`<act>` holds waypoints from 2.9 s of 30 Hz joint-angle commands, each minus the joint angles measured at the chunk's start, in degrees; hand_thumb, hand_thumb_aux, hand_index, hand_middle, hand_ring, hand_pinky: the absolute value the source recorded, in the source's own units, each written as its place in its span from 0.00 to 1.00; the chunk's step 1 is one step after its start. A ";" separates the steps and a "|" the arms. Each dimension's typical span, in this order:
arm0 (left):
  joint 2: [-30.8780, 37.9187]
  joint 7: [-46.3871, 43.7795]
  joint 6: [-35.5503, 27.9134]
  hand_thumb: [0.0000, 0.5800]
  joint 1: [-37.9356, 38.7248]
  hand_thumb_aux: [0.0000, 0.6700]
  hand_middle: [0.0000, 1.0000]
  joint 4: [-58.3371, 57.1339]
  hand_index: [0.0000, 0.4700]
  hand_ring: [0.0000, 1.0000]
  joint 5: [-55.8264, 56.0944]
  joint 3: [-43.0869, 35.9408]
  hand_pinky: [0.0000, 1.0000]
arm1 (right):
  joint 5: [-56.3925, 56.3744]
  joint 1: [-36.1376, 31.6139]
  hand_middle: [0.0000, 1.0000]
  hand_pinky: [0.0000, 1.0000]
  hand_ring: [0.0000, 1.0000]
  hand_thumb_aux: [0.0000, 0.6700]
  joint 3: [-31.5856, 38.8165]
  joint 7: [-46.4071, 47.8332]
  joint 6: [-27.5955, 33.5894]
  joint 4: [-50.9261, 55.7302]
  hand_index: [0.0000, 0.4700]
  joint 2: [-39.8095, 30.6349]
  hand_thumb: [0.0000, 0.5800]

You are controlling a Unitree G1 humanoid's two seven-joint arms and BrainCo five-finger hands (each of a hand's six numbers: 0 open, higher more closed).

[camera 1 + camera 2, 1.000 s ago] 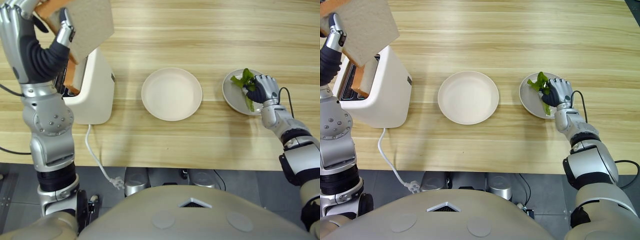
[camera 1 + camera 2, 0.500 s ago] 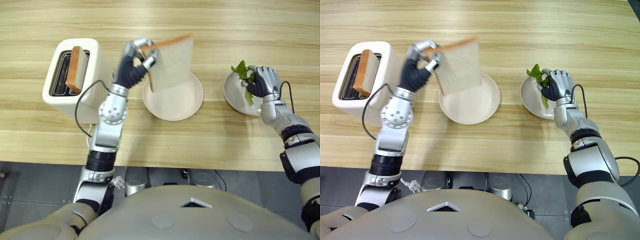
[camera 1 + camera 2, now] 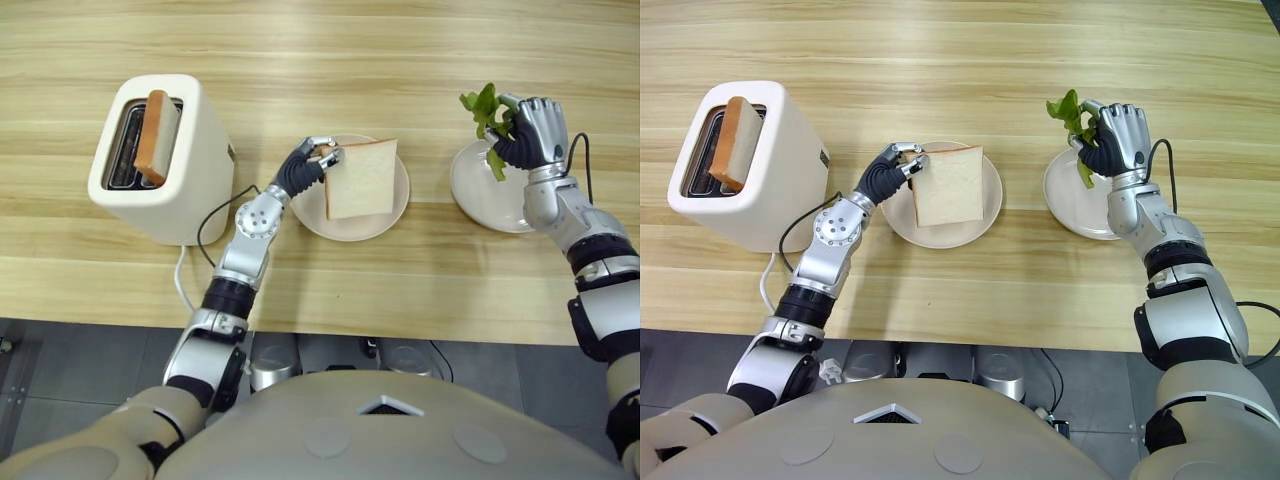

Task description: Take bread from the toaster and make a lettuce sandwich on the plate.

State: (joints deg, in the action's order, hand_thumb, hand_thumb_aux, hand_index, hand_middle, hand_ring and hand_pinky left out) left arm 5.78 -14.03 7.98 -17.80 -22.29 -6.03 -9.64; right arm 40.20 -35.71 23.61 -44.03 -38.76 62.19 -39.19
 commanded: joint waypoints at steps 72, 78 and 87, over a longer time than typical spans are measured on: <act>12.08 20.94 2.38 0.00 11.60 0.00 1.00 41.30 0.00 1.00 -33.25 2.53 1.00 | 23.44 -8.55 1.00 1.00 1.00 1.00 24.90 -2.03 3.56 7.36 0.98 22.87 1.00; 13.09 21.14 2.14 0.00 12.92 0.00 1.00 44.30 0.00 1.00 -34.64 4.92 1.00 | 23.70 -6.39 1.00 1.00 1.00 1.00 27.48 -1.94 0.79 6.91 0.98 22.98 1.00; 16.04 21.89 0.78 0.00 13.41 0.00 1.00 41.78 0.00 1.00 -33.51 10.86 1.00 | 22.88 -5.85 1.00 1.00 1.00 0.57 27.48 -0.80 -0.08 4.85 0.56 20.96 0.81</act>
State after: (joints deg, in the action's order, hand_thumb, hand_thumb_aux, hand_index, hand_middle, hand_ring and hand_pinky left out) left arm 21.59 8.20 9.25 -5.49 20.70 -40.22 0.71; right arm 62.63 -42.41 49.95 -47.05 -38.77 66.61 -17.48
